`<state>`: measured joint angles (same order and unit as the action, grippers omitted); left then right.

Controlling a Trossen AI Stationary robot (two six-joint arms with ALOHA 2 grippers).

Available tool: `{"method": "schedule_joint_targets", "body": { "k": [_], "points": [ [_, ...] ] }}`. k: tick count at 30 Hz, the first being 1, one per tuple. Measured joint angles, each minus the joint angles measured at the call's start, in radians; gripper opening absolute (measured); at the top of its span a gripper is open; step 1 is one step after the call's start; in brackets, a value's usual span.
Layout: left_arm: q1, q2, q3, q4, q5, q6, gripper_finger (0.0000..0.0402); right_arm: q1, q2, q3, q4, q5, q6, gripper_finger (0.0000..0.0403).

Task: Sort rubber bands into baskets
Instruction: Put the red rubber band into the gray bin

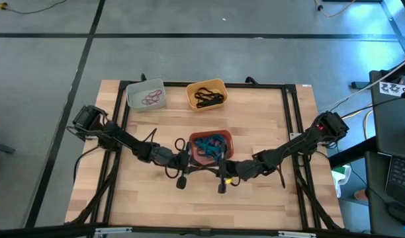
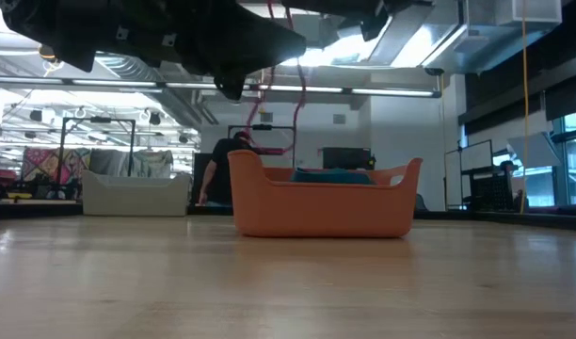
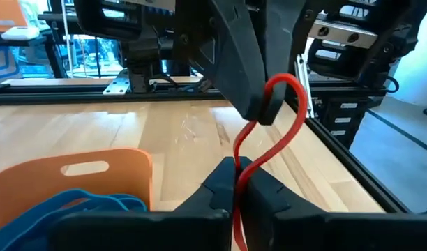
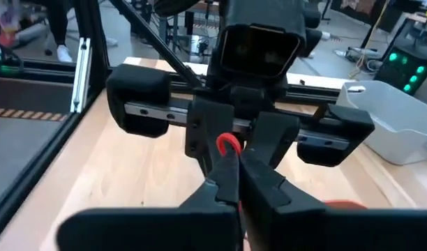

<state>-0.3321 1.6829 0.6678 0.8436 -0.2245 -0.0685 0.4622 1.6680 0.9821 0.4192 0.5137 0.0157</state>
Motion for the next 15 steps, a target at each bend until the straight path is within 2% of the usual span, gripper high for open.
{"method": "schedule_joint_targets", "body": {
  "k": [4, 8, 12, 15],
  "points": [
    [0.000, 0.000, 0.000, -0.003, 0.000, -0.005, 0.0013, 0.000, 0.000, 0.000, 0.000, 0.010, 0.041, 0.0036],
    [0.000, -0.007, 0.000, -0.025, 0.000, -0.011, 0.0005, 0.002, -0.001, 0.000, 0.000, 0.010, 0.062, 0.0099],
    [0.000, -0.061, 0.000, -0.124, -0.019, -0.027, 0.0008, 0.003, -0.017, 0.000, 0.000, -0.048, 0.057, 0.0155],
    [0.000, -0.138, 0.000, -0.249, -0.062, -0.026, 0.0007, 0.003, -0.018, 0.001, -0.004, -0.089, 0.058, 0.0181]
  ]
}}
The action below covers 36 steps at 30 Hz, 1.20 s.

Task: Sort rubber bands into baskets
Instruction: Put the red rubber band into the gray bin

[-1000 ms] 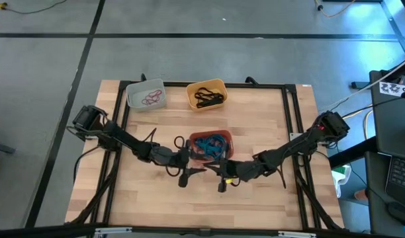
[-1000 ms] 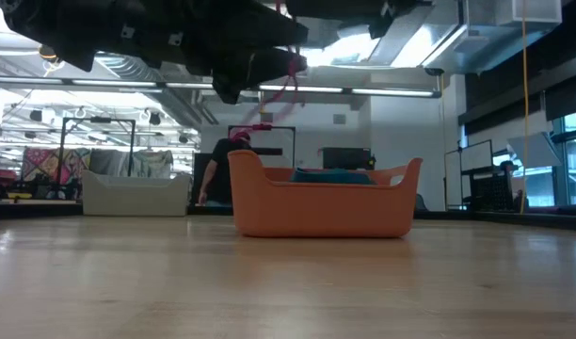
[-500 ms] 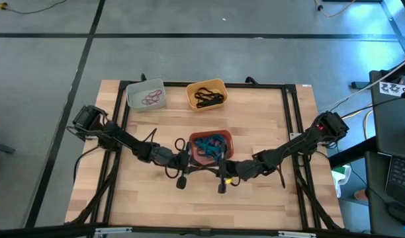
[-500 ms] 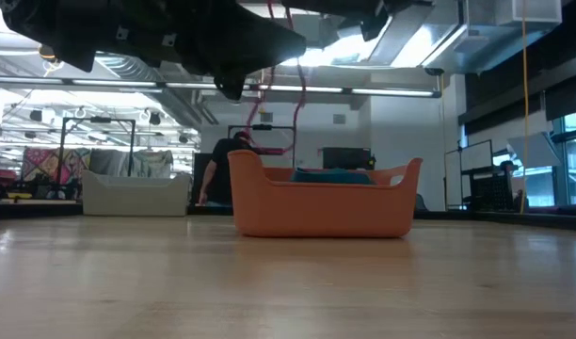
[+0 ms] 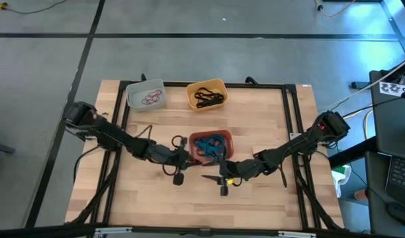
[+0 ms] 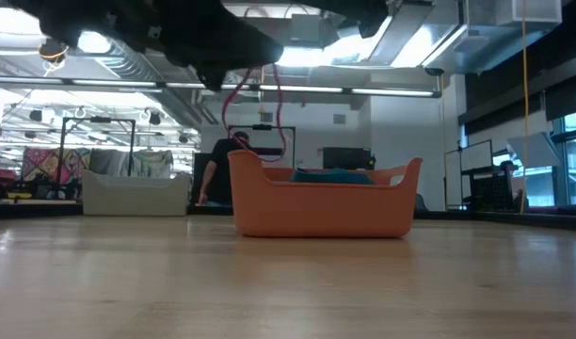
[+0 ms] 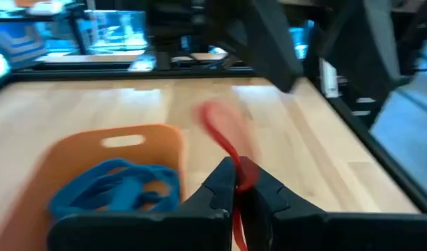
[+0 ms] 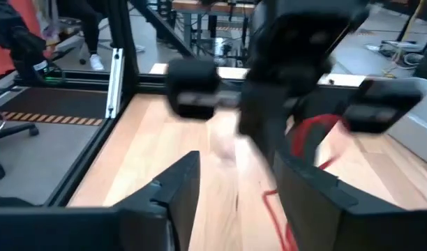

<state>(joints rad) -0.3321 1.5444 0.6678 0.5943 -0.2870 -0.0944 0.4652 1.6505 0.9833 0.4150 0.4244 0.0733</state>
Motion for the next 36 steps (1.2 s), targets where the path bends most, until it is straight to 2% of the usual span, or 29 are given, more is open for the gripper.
{"method": "schedule_joint_targets", "body": {
  "k": [4, 10, 18, 23, 27, 36],
  "points": [
    [0.008, -0.138, 0.000, -0.176, -0.071, 0.005, 0.0003, 0.000, 0.000, 0.000, -0.021, -0.025, 0.000, 0.0197],
    [0.052, -0.346, 0.000, -0.380, -0.192, 0.051, 0.0004, -0.001, 0.003, 0.000, -0.031, -0.025, 0.000, 0.0200],
    [0.193, -0.559, 0.000, -0.623, -0.338, 0.143, 0.0008, -0.001, 0.003, 0.000, -0.057, -0.016, 0.000, 0.0200],
    [0.338, -0.619, 0.000, -0.768, -0.431, 0.174, 0.0003, -0.001, 0.004, 0.000, -0.071, -0.015, 0.000, 0.0200],
    [0.480, -0.621, -0.002, -0.837, -0.455, 0.175, 0.0007, -0.001, 0.004, 0.000, -0.077, -0.015, 0.000, 0.0200],
    [0.801, -0.612, -0.107, -0.794, -0.428, 0.152, 0.0005, -0.001, 0.004, 0.000, -0.083, -0.014, 0.000, 0.0200]
  ]
}}
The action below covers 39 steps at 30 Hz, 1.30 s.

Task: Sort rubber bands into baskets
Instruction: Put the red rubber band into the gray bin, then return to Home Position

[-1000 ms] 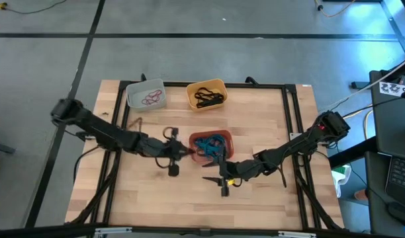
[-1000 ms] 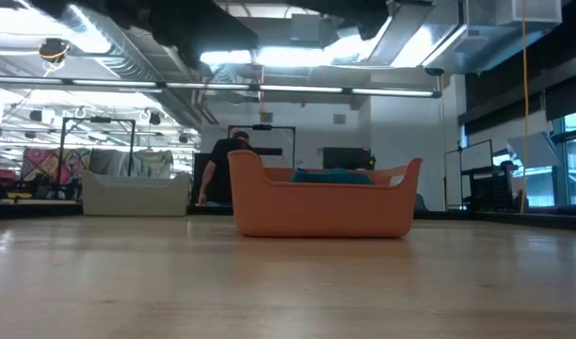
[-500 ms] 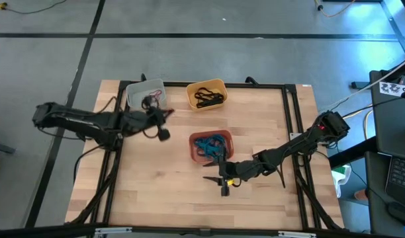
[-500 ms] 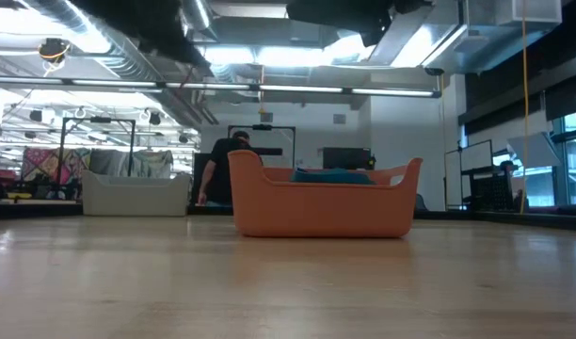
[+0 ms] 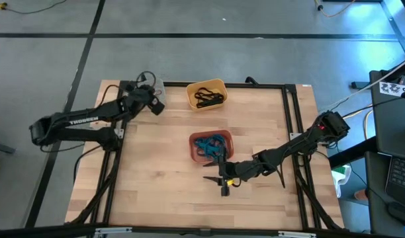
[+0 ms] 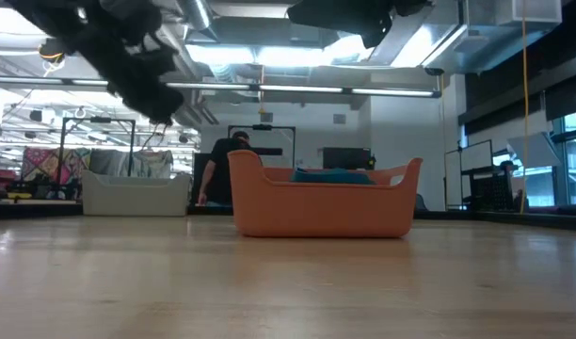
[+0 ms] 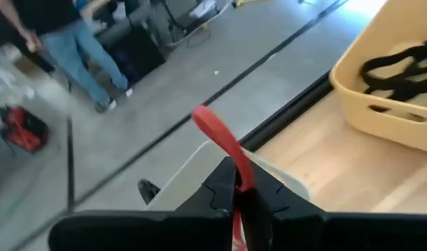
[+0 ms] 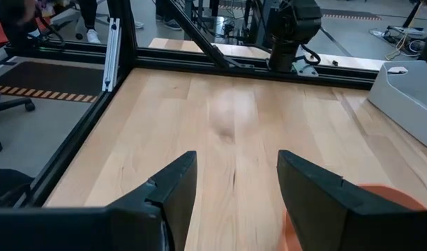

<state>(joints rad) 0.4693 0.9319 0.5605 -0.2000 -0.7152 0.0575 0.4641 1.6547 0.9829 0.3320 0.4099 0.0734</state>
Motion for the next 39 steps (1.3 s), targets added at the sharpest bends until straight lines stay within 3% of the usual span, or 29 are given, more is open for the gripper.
{"method": "schedule_joint_targets", "body": {
  "k": [5, 14, 19, 26, 30, 34, 39],
  "points": [
    [0.136, 0.033, -0.055, 0.078, 0.098, -0.034, 0.0013, 0.000, 0.000, 0.000, 0.001, 0.000, 0.000, 0.0200],
    [0.237, 0.156, -0.064, 0.119, 0.110, -0.078, 0.0014, 0.000, 0.000, 0.000, 0.001, 0.000, 0.000, 0.0200],
    [0.240, 0.184, -0.064, 0.111, 0.111, -0.078, 0.0029, 0.000, 0.000, 0.000, 0.001, 0.000, 0.000, 0.0200],
    [0.239, 0.183, -0.054, 0.045, 0.118, -0.080, 0.0120, 0.000, 0.000, 0.000, 0.003, 0.000, 0.000, 0.0200],
    [0.225, 0.177, -0.008, -0.059, 0.194, -0.104, 0.0160, 0.000, 0.000, 0.000, 0.003, 0.000, 0.001, 0.0200],
    [0.190, 0.149, 0.029, -0.131, 0.211, -0.119, 0.0174, 0.000, 0.000, 0.000, 0.003, 0.000, 0.001, 0.0200],
    [0.099, 0.062, 0.037, -0.119, 0.347, -0.095, 0.0170, 0.000, 0.000, 0.000, 0.002, -0.001, 0.001, 0.0200]
  ]
}}
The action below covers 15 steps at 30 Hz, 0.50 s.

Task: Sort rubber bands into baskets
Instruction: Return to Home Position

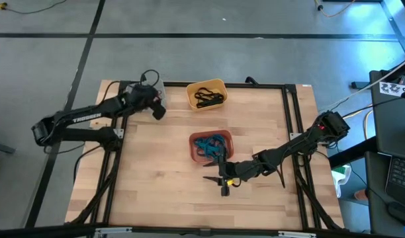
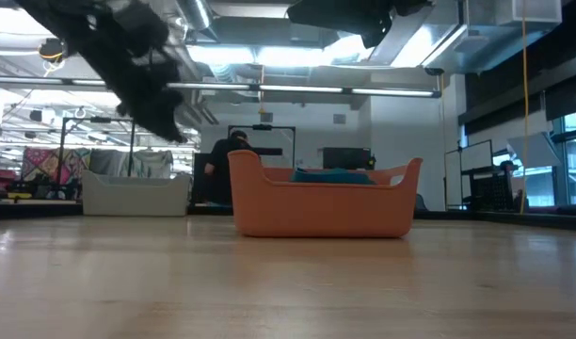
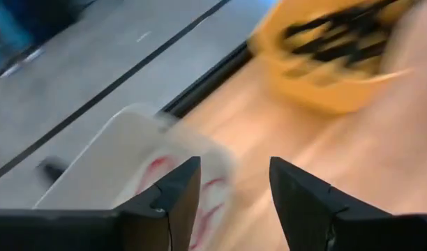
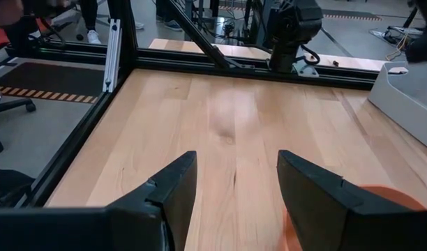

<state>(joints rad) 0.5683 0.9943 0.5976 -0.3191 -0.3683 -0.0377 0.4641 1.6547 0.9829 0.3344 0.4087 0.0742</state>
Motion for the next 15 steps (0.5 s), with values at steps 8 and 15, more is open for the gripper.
{"method": "schedule_joint_targets", "body": {
  "k": [8, 15],
  "points": [
    [-0.202, -0.163, 0.000, 0.024, 0.080, 0.013, 0.0151, 0.000, -0.015, -0.001, 0.008, 0.028, -0.053, 0.0194],
    [-0.345, -0.220, -0.002, 0.010, 0.079, 0.017, 0.0135, -0.082, -0.149, -0.001, -0.136, -0.114, -0.086, 0.0101]
  ]
}}
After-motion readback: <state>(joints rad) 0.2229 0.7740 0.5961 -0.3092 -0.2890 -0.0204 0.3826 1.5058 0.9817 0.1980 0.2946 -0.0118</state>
